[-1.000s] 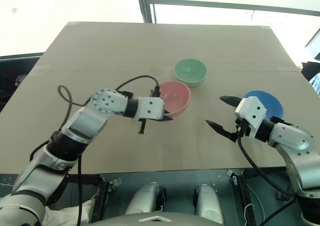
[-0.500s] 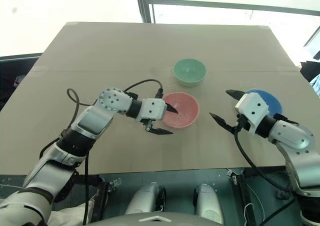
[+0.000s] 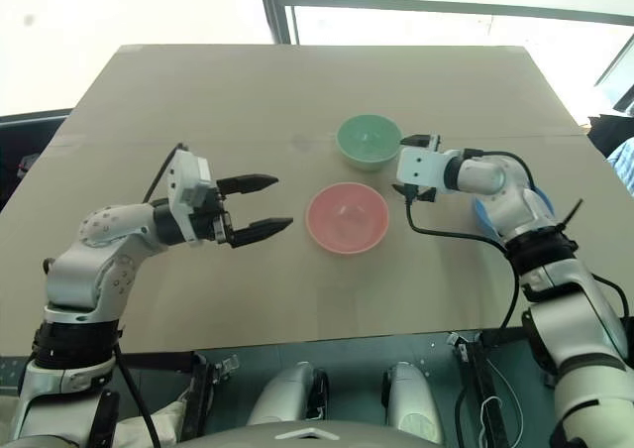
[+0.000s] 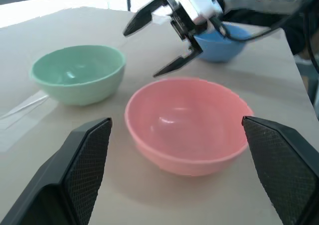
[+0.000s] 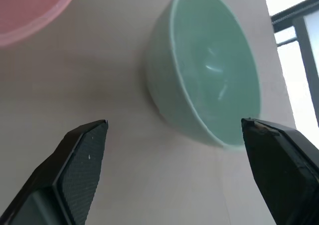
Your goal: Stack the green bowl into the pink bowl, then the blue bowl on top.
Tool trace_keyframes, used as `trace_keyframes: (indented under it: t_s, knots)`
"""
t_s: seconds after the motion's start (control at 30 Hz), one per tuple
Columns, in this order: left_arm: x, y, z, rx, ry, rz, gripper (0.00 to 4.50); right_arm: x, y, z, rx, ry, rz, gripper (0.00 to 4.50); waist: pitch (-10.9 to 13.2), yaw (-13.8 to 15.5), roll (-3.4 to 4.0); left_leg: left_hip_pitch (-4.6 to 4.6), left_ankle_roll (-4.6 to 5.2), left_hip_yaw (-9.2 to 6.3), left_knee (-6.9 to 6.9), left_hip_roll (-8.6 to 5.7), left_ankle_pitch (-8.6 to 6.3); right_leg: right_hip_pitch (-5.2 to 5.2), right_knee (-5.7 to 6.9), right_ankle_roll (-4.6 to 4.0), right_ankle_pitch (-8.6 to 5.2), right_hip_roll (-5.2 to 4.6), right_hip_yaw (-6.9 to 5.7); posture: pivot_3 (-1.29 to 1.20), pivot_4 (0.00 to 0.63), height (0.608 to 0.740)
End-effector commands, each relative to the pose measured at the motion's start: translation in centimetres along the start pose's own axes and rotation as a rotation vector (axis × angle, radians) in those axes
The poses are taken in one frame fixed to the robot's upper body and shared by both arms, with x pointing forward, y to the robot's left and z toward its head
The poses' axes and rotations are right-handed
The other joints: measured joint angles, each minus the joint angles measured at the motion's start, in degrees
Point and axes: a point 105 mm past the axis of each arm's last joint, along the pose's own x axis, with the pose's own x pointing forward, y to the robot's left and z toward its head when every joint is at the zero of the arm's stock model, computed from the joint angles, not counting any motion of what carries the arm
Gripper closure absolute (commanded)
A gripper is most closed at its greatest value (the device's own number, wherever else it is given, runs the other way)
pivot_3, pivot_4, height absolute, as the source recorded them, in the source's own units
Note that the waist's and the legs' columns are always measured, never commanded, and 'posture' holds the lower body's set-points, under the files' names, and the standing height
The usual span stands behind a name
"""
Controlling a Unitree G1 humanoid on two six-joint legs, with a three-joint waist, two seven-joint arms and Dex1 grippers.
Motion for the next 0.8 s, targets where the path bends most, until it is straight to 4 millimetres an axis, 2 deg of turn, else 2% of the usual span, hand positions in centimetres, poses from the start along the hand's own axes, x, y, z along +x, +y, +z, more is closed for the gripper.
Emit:
trace_keyframes:
  t_s: [0.03,0.13,0.23,0.43,0.53,0.57,0.7,0.8]
  knots:
    - [-1.2,-0.1,1.2,0.042,-0.063,0.067,0.08,1.1,-1.0,0.8,-0.107,-0.017,0.022,0.00,0.01,-0.01,0.03,0.00,0.00,0.00,-0.05,-0.02,0.00,0.00,-0.02,0.00,0.00,-0.03,-0.02,0.00,0.150,0.740]
    - [-1.8,0.1,1.0,0.032,-0.063,0.151,0.08,1.9,-0.9,0.7,-0.144,0.000,0.048,0.00,0.02,0.02,0.04,0.00,-0.02,-0.03,-0.12,-0.05,0.01,0.03,-0.02,0.00,0.00,-0.06,-0.09,0.00,0.150,0.740]
    - [-2.2,0.3,1.0,0.037,-0.078,0.236,0.00,2.3,-1.0,0.8,-0.150,0.003,0.062,0.81,0.04,0.00,0.07,0.01,-0.05,-0.08,-0.11,-0.05,0.03,0.10,-0.04,0.00,0.00,-0.08,-0.18,0.00,0.150,0.740]
    - [-1.9,0.2,1.0,0.017,-0.100,0.282,0.00,2.2,-1.2,0.8,-0.179,-0.001,0.078,3.21,0.08,-0.39,0.14,0.11,-0.23,-0.12,-0.14,-0.06,0.13,0.13,-0.02,-0.01,0.00,-0.03,-0.23,0.00,0.150,0.740]
    - [-1.5,0.2,0.8,0.011,-0.105,0.282,0.00,2.0,-1.6,0.8,-0.193,0.004,0.074,4.28,0.08,-0.83,0.14,0.12,-0.26,-0.14,-0.16,-0.05,0.15,0.13,-0.01,-0.01,0.00,-0.02,-0.25,0.00,0.150,0.740]
    - [-1.4,0.3,0.8,0.010,-0.106,0.281,0.00,1.9,-1.7,0.7,-0.197,0.007,0.072,4.40,0.08,-1.01,0.14,0.12,-0.26,-0.14,-0.17,-0.06,0.15,0.13,-0.02,-0.01,0.00,-0.02,-0.24,0.00,0.150,0.740]
    - [-0.6,0.5,0.5,0.000,-0.120,0.280,0.00,1.2,-2.2,0.6,-0.211,0.001,0.066,4.40,0.09,-1.31,0.15,0.12,-0.26,-0.14,-0.20,-0.06,0.15,0.13,-0.03,-0.01,0.00,-0.03,-0.24,0.00,0.150,0.740]
    - [-0.2,0.5,0.4,-0.003,-0.127,0.277,0.00,0.1,-3.7,2.2,-0.150,-0.111,0.013,4.40,0.14,-1.36,0.23,0.12,-0.26,-0.13,-0.22,-0.06,0.15,0.13,-0.03,-0.01,0.00,-0.03,-0.25,0.00,0.150,0.740]
